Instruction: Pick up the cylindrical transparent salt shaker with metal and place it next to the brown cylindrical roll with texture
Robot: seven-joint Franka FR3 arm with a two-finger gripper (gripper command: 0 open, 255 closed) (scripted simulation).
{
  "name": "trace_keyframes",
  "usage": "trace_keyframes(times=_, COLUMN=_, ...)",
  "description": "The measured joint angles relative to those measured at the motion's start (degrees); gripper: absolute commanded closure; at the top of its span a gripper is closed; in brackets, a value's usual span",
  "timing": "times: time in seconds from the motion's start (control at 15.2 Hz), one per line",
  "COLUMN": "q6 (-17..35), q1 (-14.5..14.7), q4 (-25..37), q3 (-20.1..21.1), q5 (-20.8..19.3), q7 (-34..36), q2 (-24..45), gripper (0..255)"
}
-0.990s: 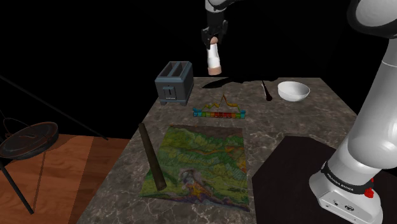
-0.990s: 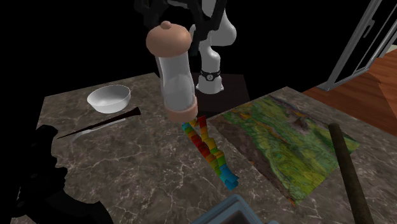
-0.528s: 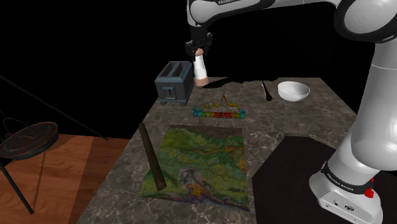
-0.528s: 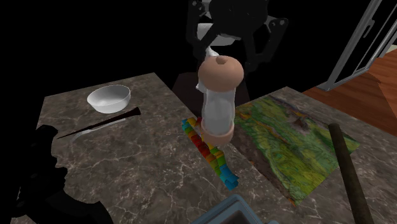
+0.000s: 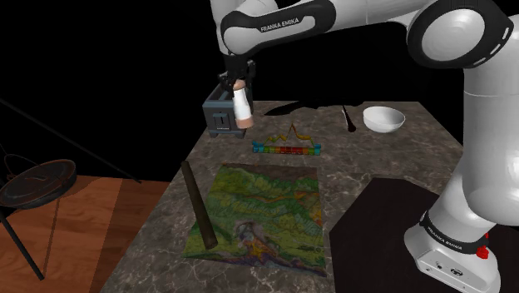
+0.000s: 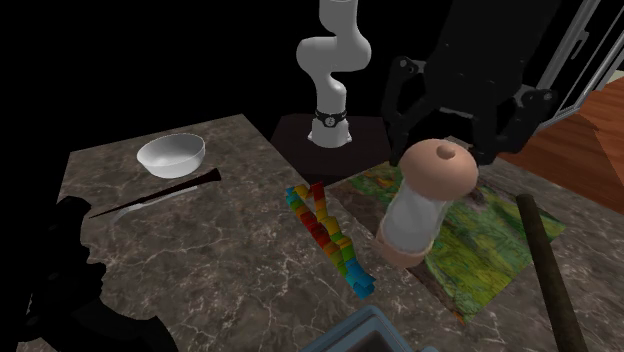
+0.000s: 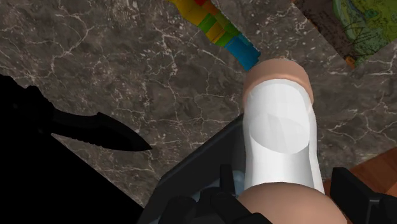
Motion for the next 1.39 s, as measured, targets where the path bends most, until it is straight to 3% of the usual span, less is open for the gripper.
trace_keyframes(times=0.4, q6=-1.1, q1=4.6, q4=6.6, q3=0.6, q5=-2.1, q7=5.0, q2=7.1, gripper=255)
trace_keyframes(times=1.39, q6=9.0, q1=4.5, q4=-2.4, q3=0.2, q5=-3.6, q7=8.6, q2=8.6, gripper=255)
